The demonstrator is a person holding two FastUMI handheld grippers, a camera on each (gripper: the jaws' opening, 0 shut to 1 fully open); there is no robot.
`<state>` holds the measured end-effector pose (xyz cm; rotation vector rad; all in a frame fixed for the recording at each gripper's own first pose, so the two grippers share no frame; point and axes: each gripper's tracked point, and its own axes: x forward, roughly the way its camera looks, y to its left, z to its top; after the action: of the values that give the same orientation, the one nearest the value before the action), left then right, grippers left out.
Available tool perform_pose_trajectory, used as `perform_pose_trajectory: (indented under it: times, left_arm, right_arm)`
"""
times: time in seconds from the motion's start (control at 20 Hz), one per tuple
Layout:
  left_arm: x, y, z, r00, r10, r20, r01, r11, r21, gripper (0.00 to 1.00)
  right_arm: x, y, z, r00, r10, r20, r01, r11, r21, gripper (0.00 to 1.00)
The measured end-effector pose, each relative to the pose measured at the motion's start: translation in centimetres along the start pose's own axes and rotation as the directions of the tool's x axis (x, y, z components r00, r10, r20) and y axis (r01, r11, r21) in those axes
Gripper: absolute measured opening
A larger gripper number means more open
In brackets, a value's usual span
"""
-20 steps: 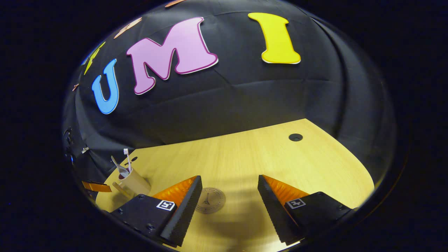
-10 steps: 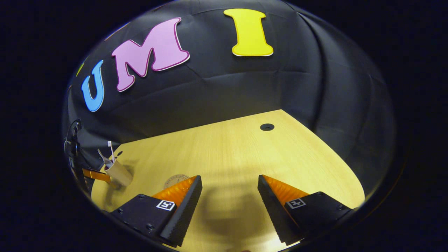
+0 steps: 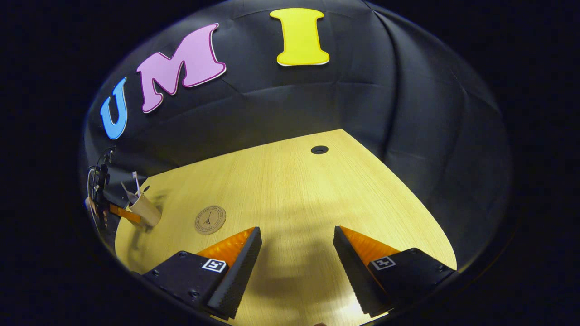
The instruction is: Put the toothbrush and toothpaste on the desktop into the cup, then pick up the cup and place it on the coaster on the desktop.
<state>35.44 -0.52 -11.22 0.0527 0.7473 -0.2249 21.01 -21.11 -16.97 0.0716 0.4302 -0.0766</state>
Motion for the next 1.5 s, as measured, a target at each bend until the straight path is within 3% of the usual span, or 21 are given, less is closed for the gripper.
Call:
perform_pose_trajectory:
  times: [0.05,0.1,0.15,0.45,0.5,0.6,0.95,1.1,1.3,1.35,1.4,1.5]
  left_arm:
    - [0.2,0.1,-0.1,1.0,0.015,-0.007,-0.015,1.0,0.001,0.5]
    - [0.0,0.0,-0.3,1.0,0.029,-0.011,-0.029,1.0,0.0,0.35]
    - [0.2,-0.1,-0.2,0.999,0.04,-0.008,-0.04,0.999,-0.001,0.3]
    - [0.2,-0.5,-0.1,0.997,0.077,0.023,-0.075,0.996,-0.047,0.24]
    - [0.2,-0.4,-0.1,0.996,0.083,0.031,-0.082,0.995,-0.048,0.27]
    - [0.2,-0.6,0.0,0.995,0.095,0.04,-0.093,0.995,-0.045,0.22]
    - [-1.1,-3.2,0.7,0.997,0.041,0.072,-0.042,0.999,0.017,0.19]
    - [-2.3,-7.4,1.9,0.996,-0.031,0.086,0.028,0.999,0.028,0.15]
    - [-2.2,-13.0,3.8,0.991,-0.091,0.102,0.081,0.992,0.101,0.24]
    - [-2.1,-14.4,4.1,0.989,-0.105,0.101,0.093,0.988,0.12,0.14]
    - [-1.8,-15.7,4.3,0.988,-0.12,0.099,0.105,0.985,0.14,0.19]
    - [-1.0,-18.5,4.6,0.986,-0.144,0.087,0.127,0.976,0.178,0.19]
  right_arm:
    - [-0.3,-0.2,-0.2,1.0,-0.004,-0.002,0.004,1.0,0.009,0.98]
    - [-0.5,-0.3,-0.2,1.0,-0.007,-0.001,0.007,1.0,0.019,0.98]
    - [-0.8,-0.5,-0.1,1.0,-0.01,-0.001,0.01,0.999,0.03,0.98]
    - [-2.5,-0.9,0.9,1.0,0.002,-0.005,-0.001,0.997,0.072,0.98]
    - [-2.9,-1.0,1.1,1.0,0.005,-0.003,-0.004,0.997,0.074,0.98]
    - [-3.3,-1.3,1.4,1.0,0.005,-0.002,-0.005,0.997,0.073,0.98]
    - [-4.1,-1.0,1.8,1.0,0.022,0.004,-0.023,0.996,0.081,0.98]
    - [-4.5,-0.9,1.6,1.0,0.02,0.007,-0.02,0.997,0.068,0.98]
    - [-5.5,-0.6,1.0,0.999,0.037,0.006,-0.037,0.997,0.074,0.98]
    - [-5.8,-0.7,0.9,0.999,0.037,0.008,-0.038,0.996,0.08,0.99]
    - [-6.0,-0.9,0.8,0.999,0.038,0.01,-0.039,0.996,0.083,0.98]
    - [-6.7,-1.4,0.5,0.999,0.036,0.012,-0.037,0.996,0.085,0.98]
